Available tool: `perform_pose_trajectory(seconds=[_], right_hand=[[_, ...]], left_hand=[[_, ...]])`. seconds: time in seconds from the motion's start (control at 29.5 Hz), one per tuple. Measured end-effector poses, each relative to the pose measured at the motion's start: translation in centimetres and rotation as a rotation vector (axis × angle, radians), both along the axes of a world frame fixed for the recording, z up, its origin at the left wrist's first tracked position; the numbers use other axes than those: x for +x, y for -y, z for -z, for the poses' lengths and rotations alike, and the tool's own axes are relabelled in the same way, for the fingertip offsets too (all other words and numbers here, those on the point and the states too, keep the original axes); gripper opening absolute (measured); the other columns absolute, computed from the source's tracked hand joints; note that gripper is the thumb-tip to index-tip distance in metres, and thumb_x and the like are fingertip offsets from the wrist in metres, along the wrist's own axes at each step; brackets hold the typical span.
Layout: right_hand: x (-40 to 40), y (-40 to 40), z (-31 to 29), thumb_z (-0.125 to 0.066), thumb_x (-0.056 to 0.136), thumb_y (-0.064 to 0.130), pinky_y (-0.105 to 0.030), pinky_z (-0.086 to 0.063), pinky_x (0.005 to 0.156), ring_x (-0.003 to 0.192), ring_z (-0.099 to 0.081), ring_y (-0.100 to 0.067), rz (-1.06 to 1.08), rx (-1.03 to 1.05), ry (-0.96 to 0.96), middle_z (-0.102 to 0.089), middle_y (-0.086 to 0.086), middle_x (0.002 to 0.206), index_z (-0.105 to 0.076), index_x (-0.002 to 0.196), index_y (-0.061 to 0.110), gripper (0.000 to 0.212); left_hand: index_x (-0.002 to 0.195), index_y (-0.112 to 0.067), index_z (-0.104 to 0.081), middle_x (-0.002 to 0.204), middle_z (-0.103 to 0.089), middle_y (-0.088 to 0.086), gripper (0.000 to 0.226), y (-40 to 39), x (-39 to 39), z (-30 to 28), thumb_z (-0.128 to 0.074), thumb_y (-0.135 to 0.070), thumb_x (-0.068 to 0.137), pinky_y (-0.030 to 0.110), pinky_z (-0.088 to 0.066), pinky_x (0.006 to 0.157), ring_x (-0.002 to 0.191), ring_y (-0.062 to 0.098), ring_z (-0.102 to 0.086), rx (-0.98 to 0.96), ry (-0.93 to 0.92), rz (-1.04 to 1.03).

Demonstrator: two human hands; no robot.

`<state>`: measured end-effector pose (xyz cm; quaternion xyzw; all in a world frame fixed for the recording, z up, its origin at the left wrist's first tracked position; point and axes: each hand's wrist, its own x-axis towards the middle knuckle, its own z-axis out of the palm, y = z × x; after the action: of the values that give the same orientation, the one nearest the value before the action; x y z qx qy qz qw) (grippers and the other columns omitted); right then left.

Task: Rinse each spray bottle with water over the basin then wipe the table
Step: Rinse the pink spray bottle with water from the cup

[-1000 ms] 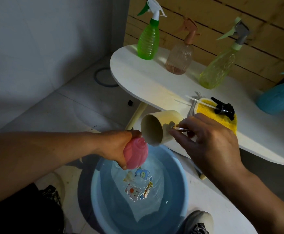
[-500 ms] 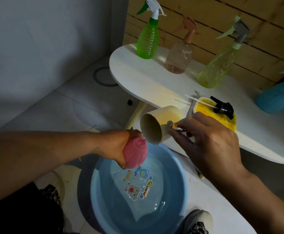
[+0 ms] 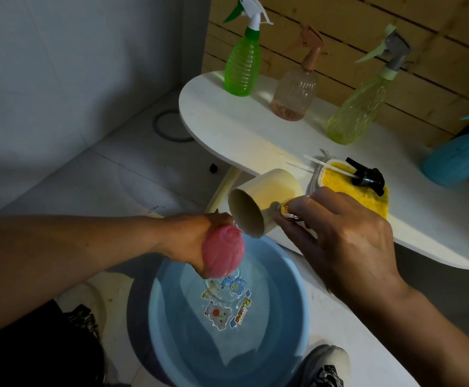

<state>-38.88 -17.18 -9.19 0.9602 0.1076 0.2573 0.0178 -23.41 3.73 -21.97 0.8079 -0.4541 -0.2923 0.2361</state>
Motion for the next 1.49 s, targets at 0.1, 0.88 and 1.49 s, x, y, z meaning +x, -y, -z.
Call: perform_pose_trajectory(seconds=[0.1, 0.88, 1.49], right_hand=[[-0.1, 0.0, 0.1, -0.061, 0.101, 0.037, -0.034, -0.043, 0.05, 0.071, -0.06, -0.027, -0.02, -0.025, 0.027, -0.065, -0.002, 0.085, -0.072, 0.093, 0.017, 0.024], [-0.5, -0.4, 1.0, -0.067, 0.098, 0.039, -0.036, -0.048, 0.053, 0.073, -0.062, -0.019, 0.009, 0.234, 0.008, -0.064, 0.006, 0.085, -0.074, 0.094, 0.022, 0.019], [2.1, 2.7, 14.4, -0.07, 0.09, 0.05, -0.032, -0.042, 0.058, 0.062, -0.057, -0.015, 0.612, 0.911, -0.617, -0.062, 0.006, 0.065, -0.068, 0.077, 0.022, 0.031]], left_hand=[[0.134, -0.039, -0.041, 0.121, -0.05, -0.024, 0.096, 0.0, 0.0, 0.0, -0.099, -0.04, 0.058, 0.029, -0.054, 0.092, 0.108, 0.005, -0.054, -0.007, 0.004, 0.0], [0.106, -0.04, -0.046, 0.092, -0.06, -0.013, 0.062, 0.1, -0.2, 0.2, -0.091, -0.021, 0.068, 0.018, -0.05, 0.063, 0.078, 0.005, -0.062, -0.01, -0.026, -0.02], [0.127, -0.046, -0.041, 0.117, -0.052, -0.027, 0.089, -2.9, -0.5, 1.3, -0.095, -0.026, 0.059, 0.016, -0.05, 0.073, 0.104, 0.0, -0.057, -0.026, -0.084, -0.086]])
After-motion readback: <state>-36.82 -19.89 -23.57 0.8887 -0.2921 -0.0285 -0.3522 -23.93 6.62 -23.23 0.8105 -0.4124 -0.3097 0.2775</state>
